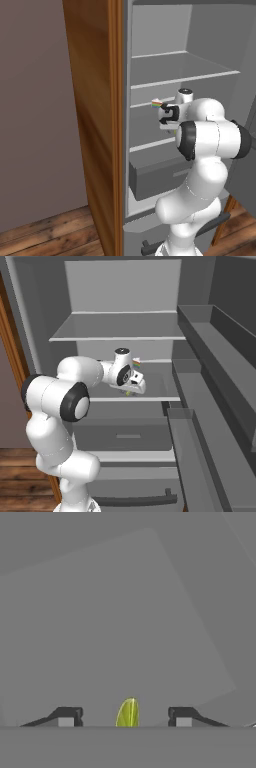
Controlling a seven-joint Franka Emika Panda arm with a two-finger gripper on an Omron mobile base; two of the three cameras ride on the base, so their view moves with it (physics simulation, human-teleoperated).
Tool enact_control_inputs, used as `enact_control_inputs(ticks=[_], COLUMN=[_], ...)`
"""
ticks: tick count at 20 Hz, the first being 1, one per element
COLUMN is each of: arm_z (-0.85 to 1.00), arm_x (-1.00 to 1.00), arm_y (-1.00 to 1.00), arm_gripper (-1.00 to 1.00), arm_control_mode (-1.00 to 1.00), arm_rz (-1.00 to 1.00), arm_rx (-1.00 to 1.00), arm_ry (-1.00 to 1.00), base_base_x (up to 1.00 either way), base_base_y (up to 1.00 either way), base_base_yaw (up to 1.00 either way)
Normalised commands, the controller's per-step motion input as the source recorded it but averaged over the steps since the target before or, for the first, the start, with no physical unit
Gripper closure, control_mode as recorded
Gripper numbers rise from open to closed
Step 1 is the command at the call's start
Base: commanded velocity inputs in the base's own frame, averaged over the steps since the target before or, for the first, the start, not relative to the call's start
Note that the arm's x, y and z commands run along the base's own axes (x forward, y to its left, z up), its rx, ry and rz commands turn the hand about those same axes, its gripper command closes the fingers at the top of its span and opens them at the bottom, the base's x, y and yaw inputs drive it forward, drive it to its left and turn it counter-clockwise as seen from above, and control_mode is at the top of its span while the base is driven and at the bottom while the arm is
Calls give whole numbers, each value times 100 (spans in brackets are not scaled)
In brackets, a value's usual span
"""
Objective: Take the lemon wedge from the fridge and place it on the plate with fish on the dining counter.
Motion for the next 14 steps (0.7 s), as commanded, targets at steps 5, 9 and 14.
enact_control_inputs(ticks=[5,9,14], arm_z=[0,0,34], arm_x=[0,-1,-14], arm_y=[0,0,0], arm_gripper=[100,100,100], arm_control_mode=[-100,-100,-100], arm_rz=[0,0,0], arm_rx=[0,0,0], arm_ry=[0,0,0], base_base_x=[0,0,0], base_base_y=[0,0,0], base_base_yaw=[0,0,0])
